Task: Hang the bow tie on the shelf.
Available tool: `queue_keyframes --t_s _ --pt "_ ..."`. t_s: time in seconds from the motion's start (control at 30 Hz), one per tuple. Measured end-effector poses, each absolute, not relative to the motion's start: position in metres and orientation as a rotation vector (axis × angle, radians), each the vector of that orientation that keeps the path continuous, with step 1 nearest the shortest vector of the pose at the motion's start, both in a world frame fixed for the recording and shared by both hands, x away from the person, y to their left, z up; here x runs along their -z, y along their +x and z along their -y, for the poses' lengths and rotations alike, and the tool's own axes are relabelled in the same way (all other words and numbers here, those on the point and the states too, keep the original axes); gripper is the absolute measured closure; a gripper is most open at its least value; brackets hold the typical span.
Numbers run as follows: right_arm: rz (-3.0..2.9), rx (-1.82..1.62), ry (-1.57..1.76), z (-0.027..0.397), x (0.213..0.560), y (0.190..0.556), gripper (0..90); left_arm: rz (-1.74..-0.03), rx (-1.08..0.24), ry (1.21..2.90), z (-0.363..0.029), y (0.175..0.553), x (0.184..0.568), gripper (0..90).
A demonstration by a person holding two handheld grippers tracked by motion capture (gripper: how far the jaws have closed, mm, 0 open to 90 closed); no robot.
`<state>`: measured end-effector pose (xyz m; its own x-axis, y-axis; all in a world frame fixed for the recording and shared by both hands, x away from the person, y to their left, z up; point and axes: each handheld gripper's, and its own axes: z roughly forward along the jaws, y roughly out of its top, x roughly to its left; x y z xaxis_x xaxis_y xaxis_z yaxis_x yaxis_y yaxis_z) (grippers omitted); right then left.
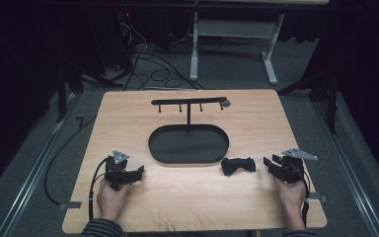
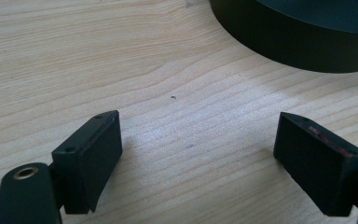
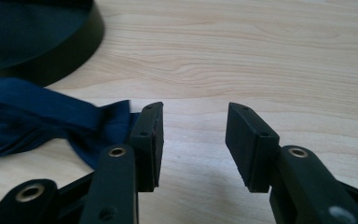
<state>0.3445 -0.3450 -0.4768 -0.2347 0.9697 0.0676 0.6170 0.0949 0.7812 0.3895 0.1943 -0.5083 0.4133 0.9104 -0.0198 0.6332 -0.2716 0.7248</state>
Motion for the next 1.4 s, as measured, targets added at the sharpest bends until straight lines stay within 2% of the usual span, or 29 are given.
queue_keyframes --t_s 0.17,0.57,0.83,1.13,1.27,1.4 --pt "-1.923 -1.033 1.489 0.335 0.47 0.338 59.1 -1.306 -0.537 2.008 -0.194 0.39 0.508 15.5" --pt "-2.04 -1.115 1.353 0.294 0.468 0.338 52.5 -1.305 -0.539 2.01 -0.194 0.39 0.508 15.5" --pt "-2.086 -1.054 1.304 0.276 0.471 0.339 43.4 -1.305 -0.539 2.01 -0.194 0.39 0.508 15.5" --pt "-2.131 -0.981 1.267 0.262 0.479 0.347 41.4 -1.305 -0.539 2.01 -0.194 0.39 0.508 15.5" --pt "-2.135 -0.955 1.284 0.262 0.483 0.352 43.2 -1.305 -0.538 2.01 -0.194 0.39 0.508 15.5" --pt "-2.105 -0.954 1.311 0.263 0.484 0.355 54.7 -1.305 -0.538 2.01 -0.194 0.39 0.508 15.5"
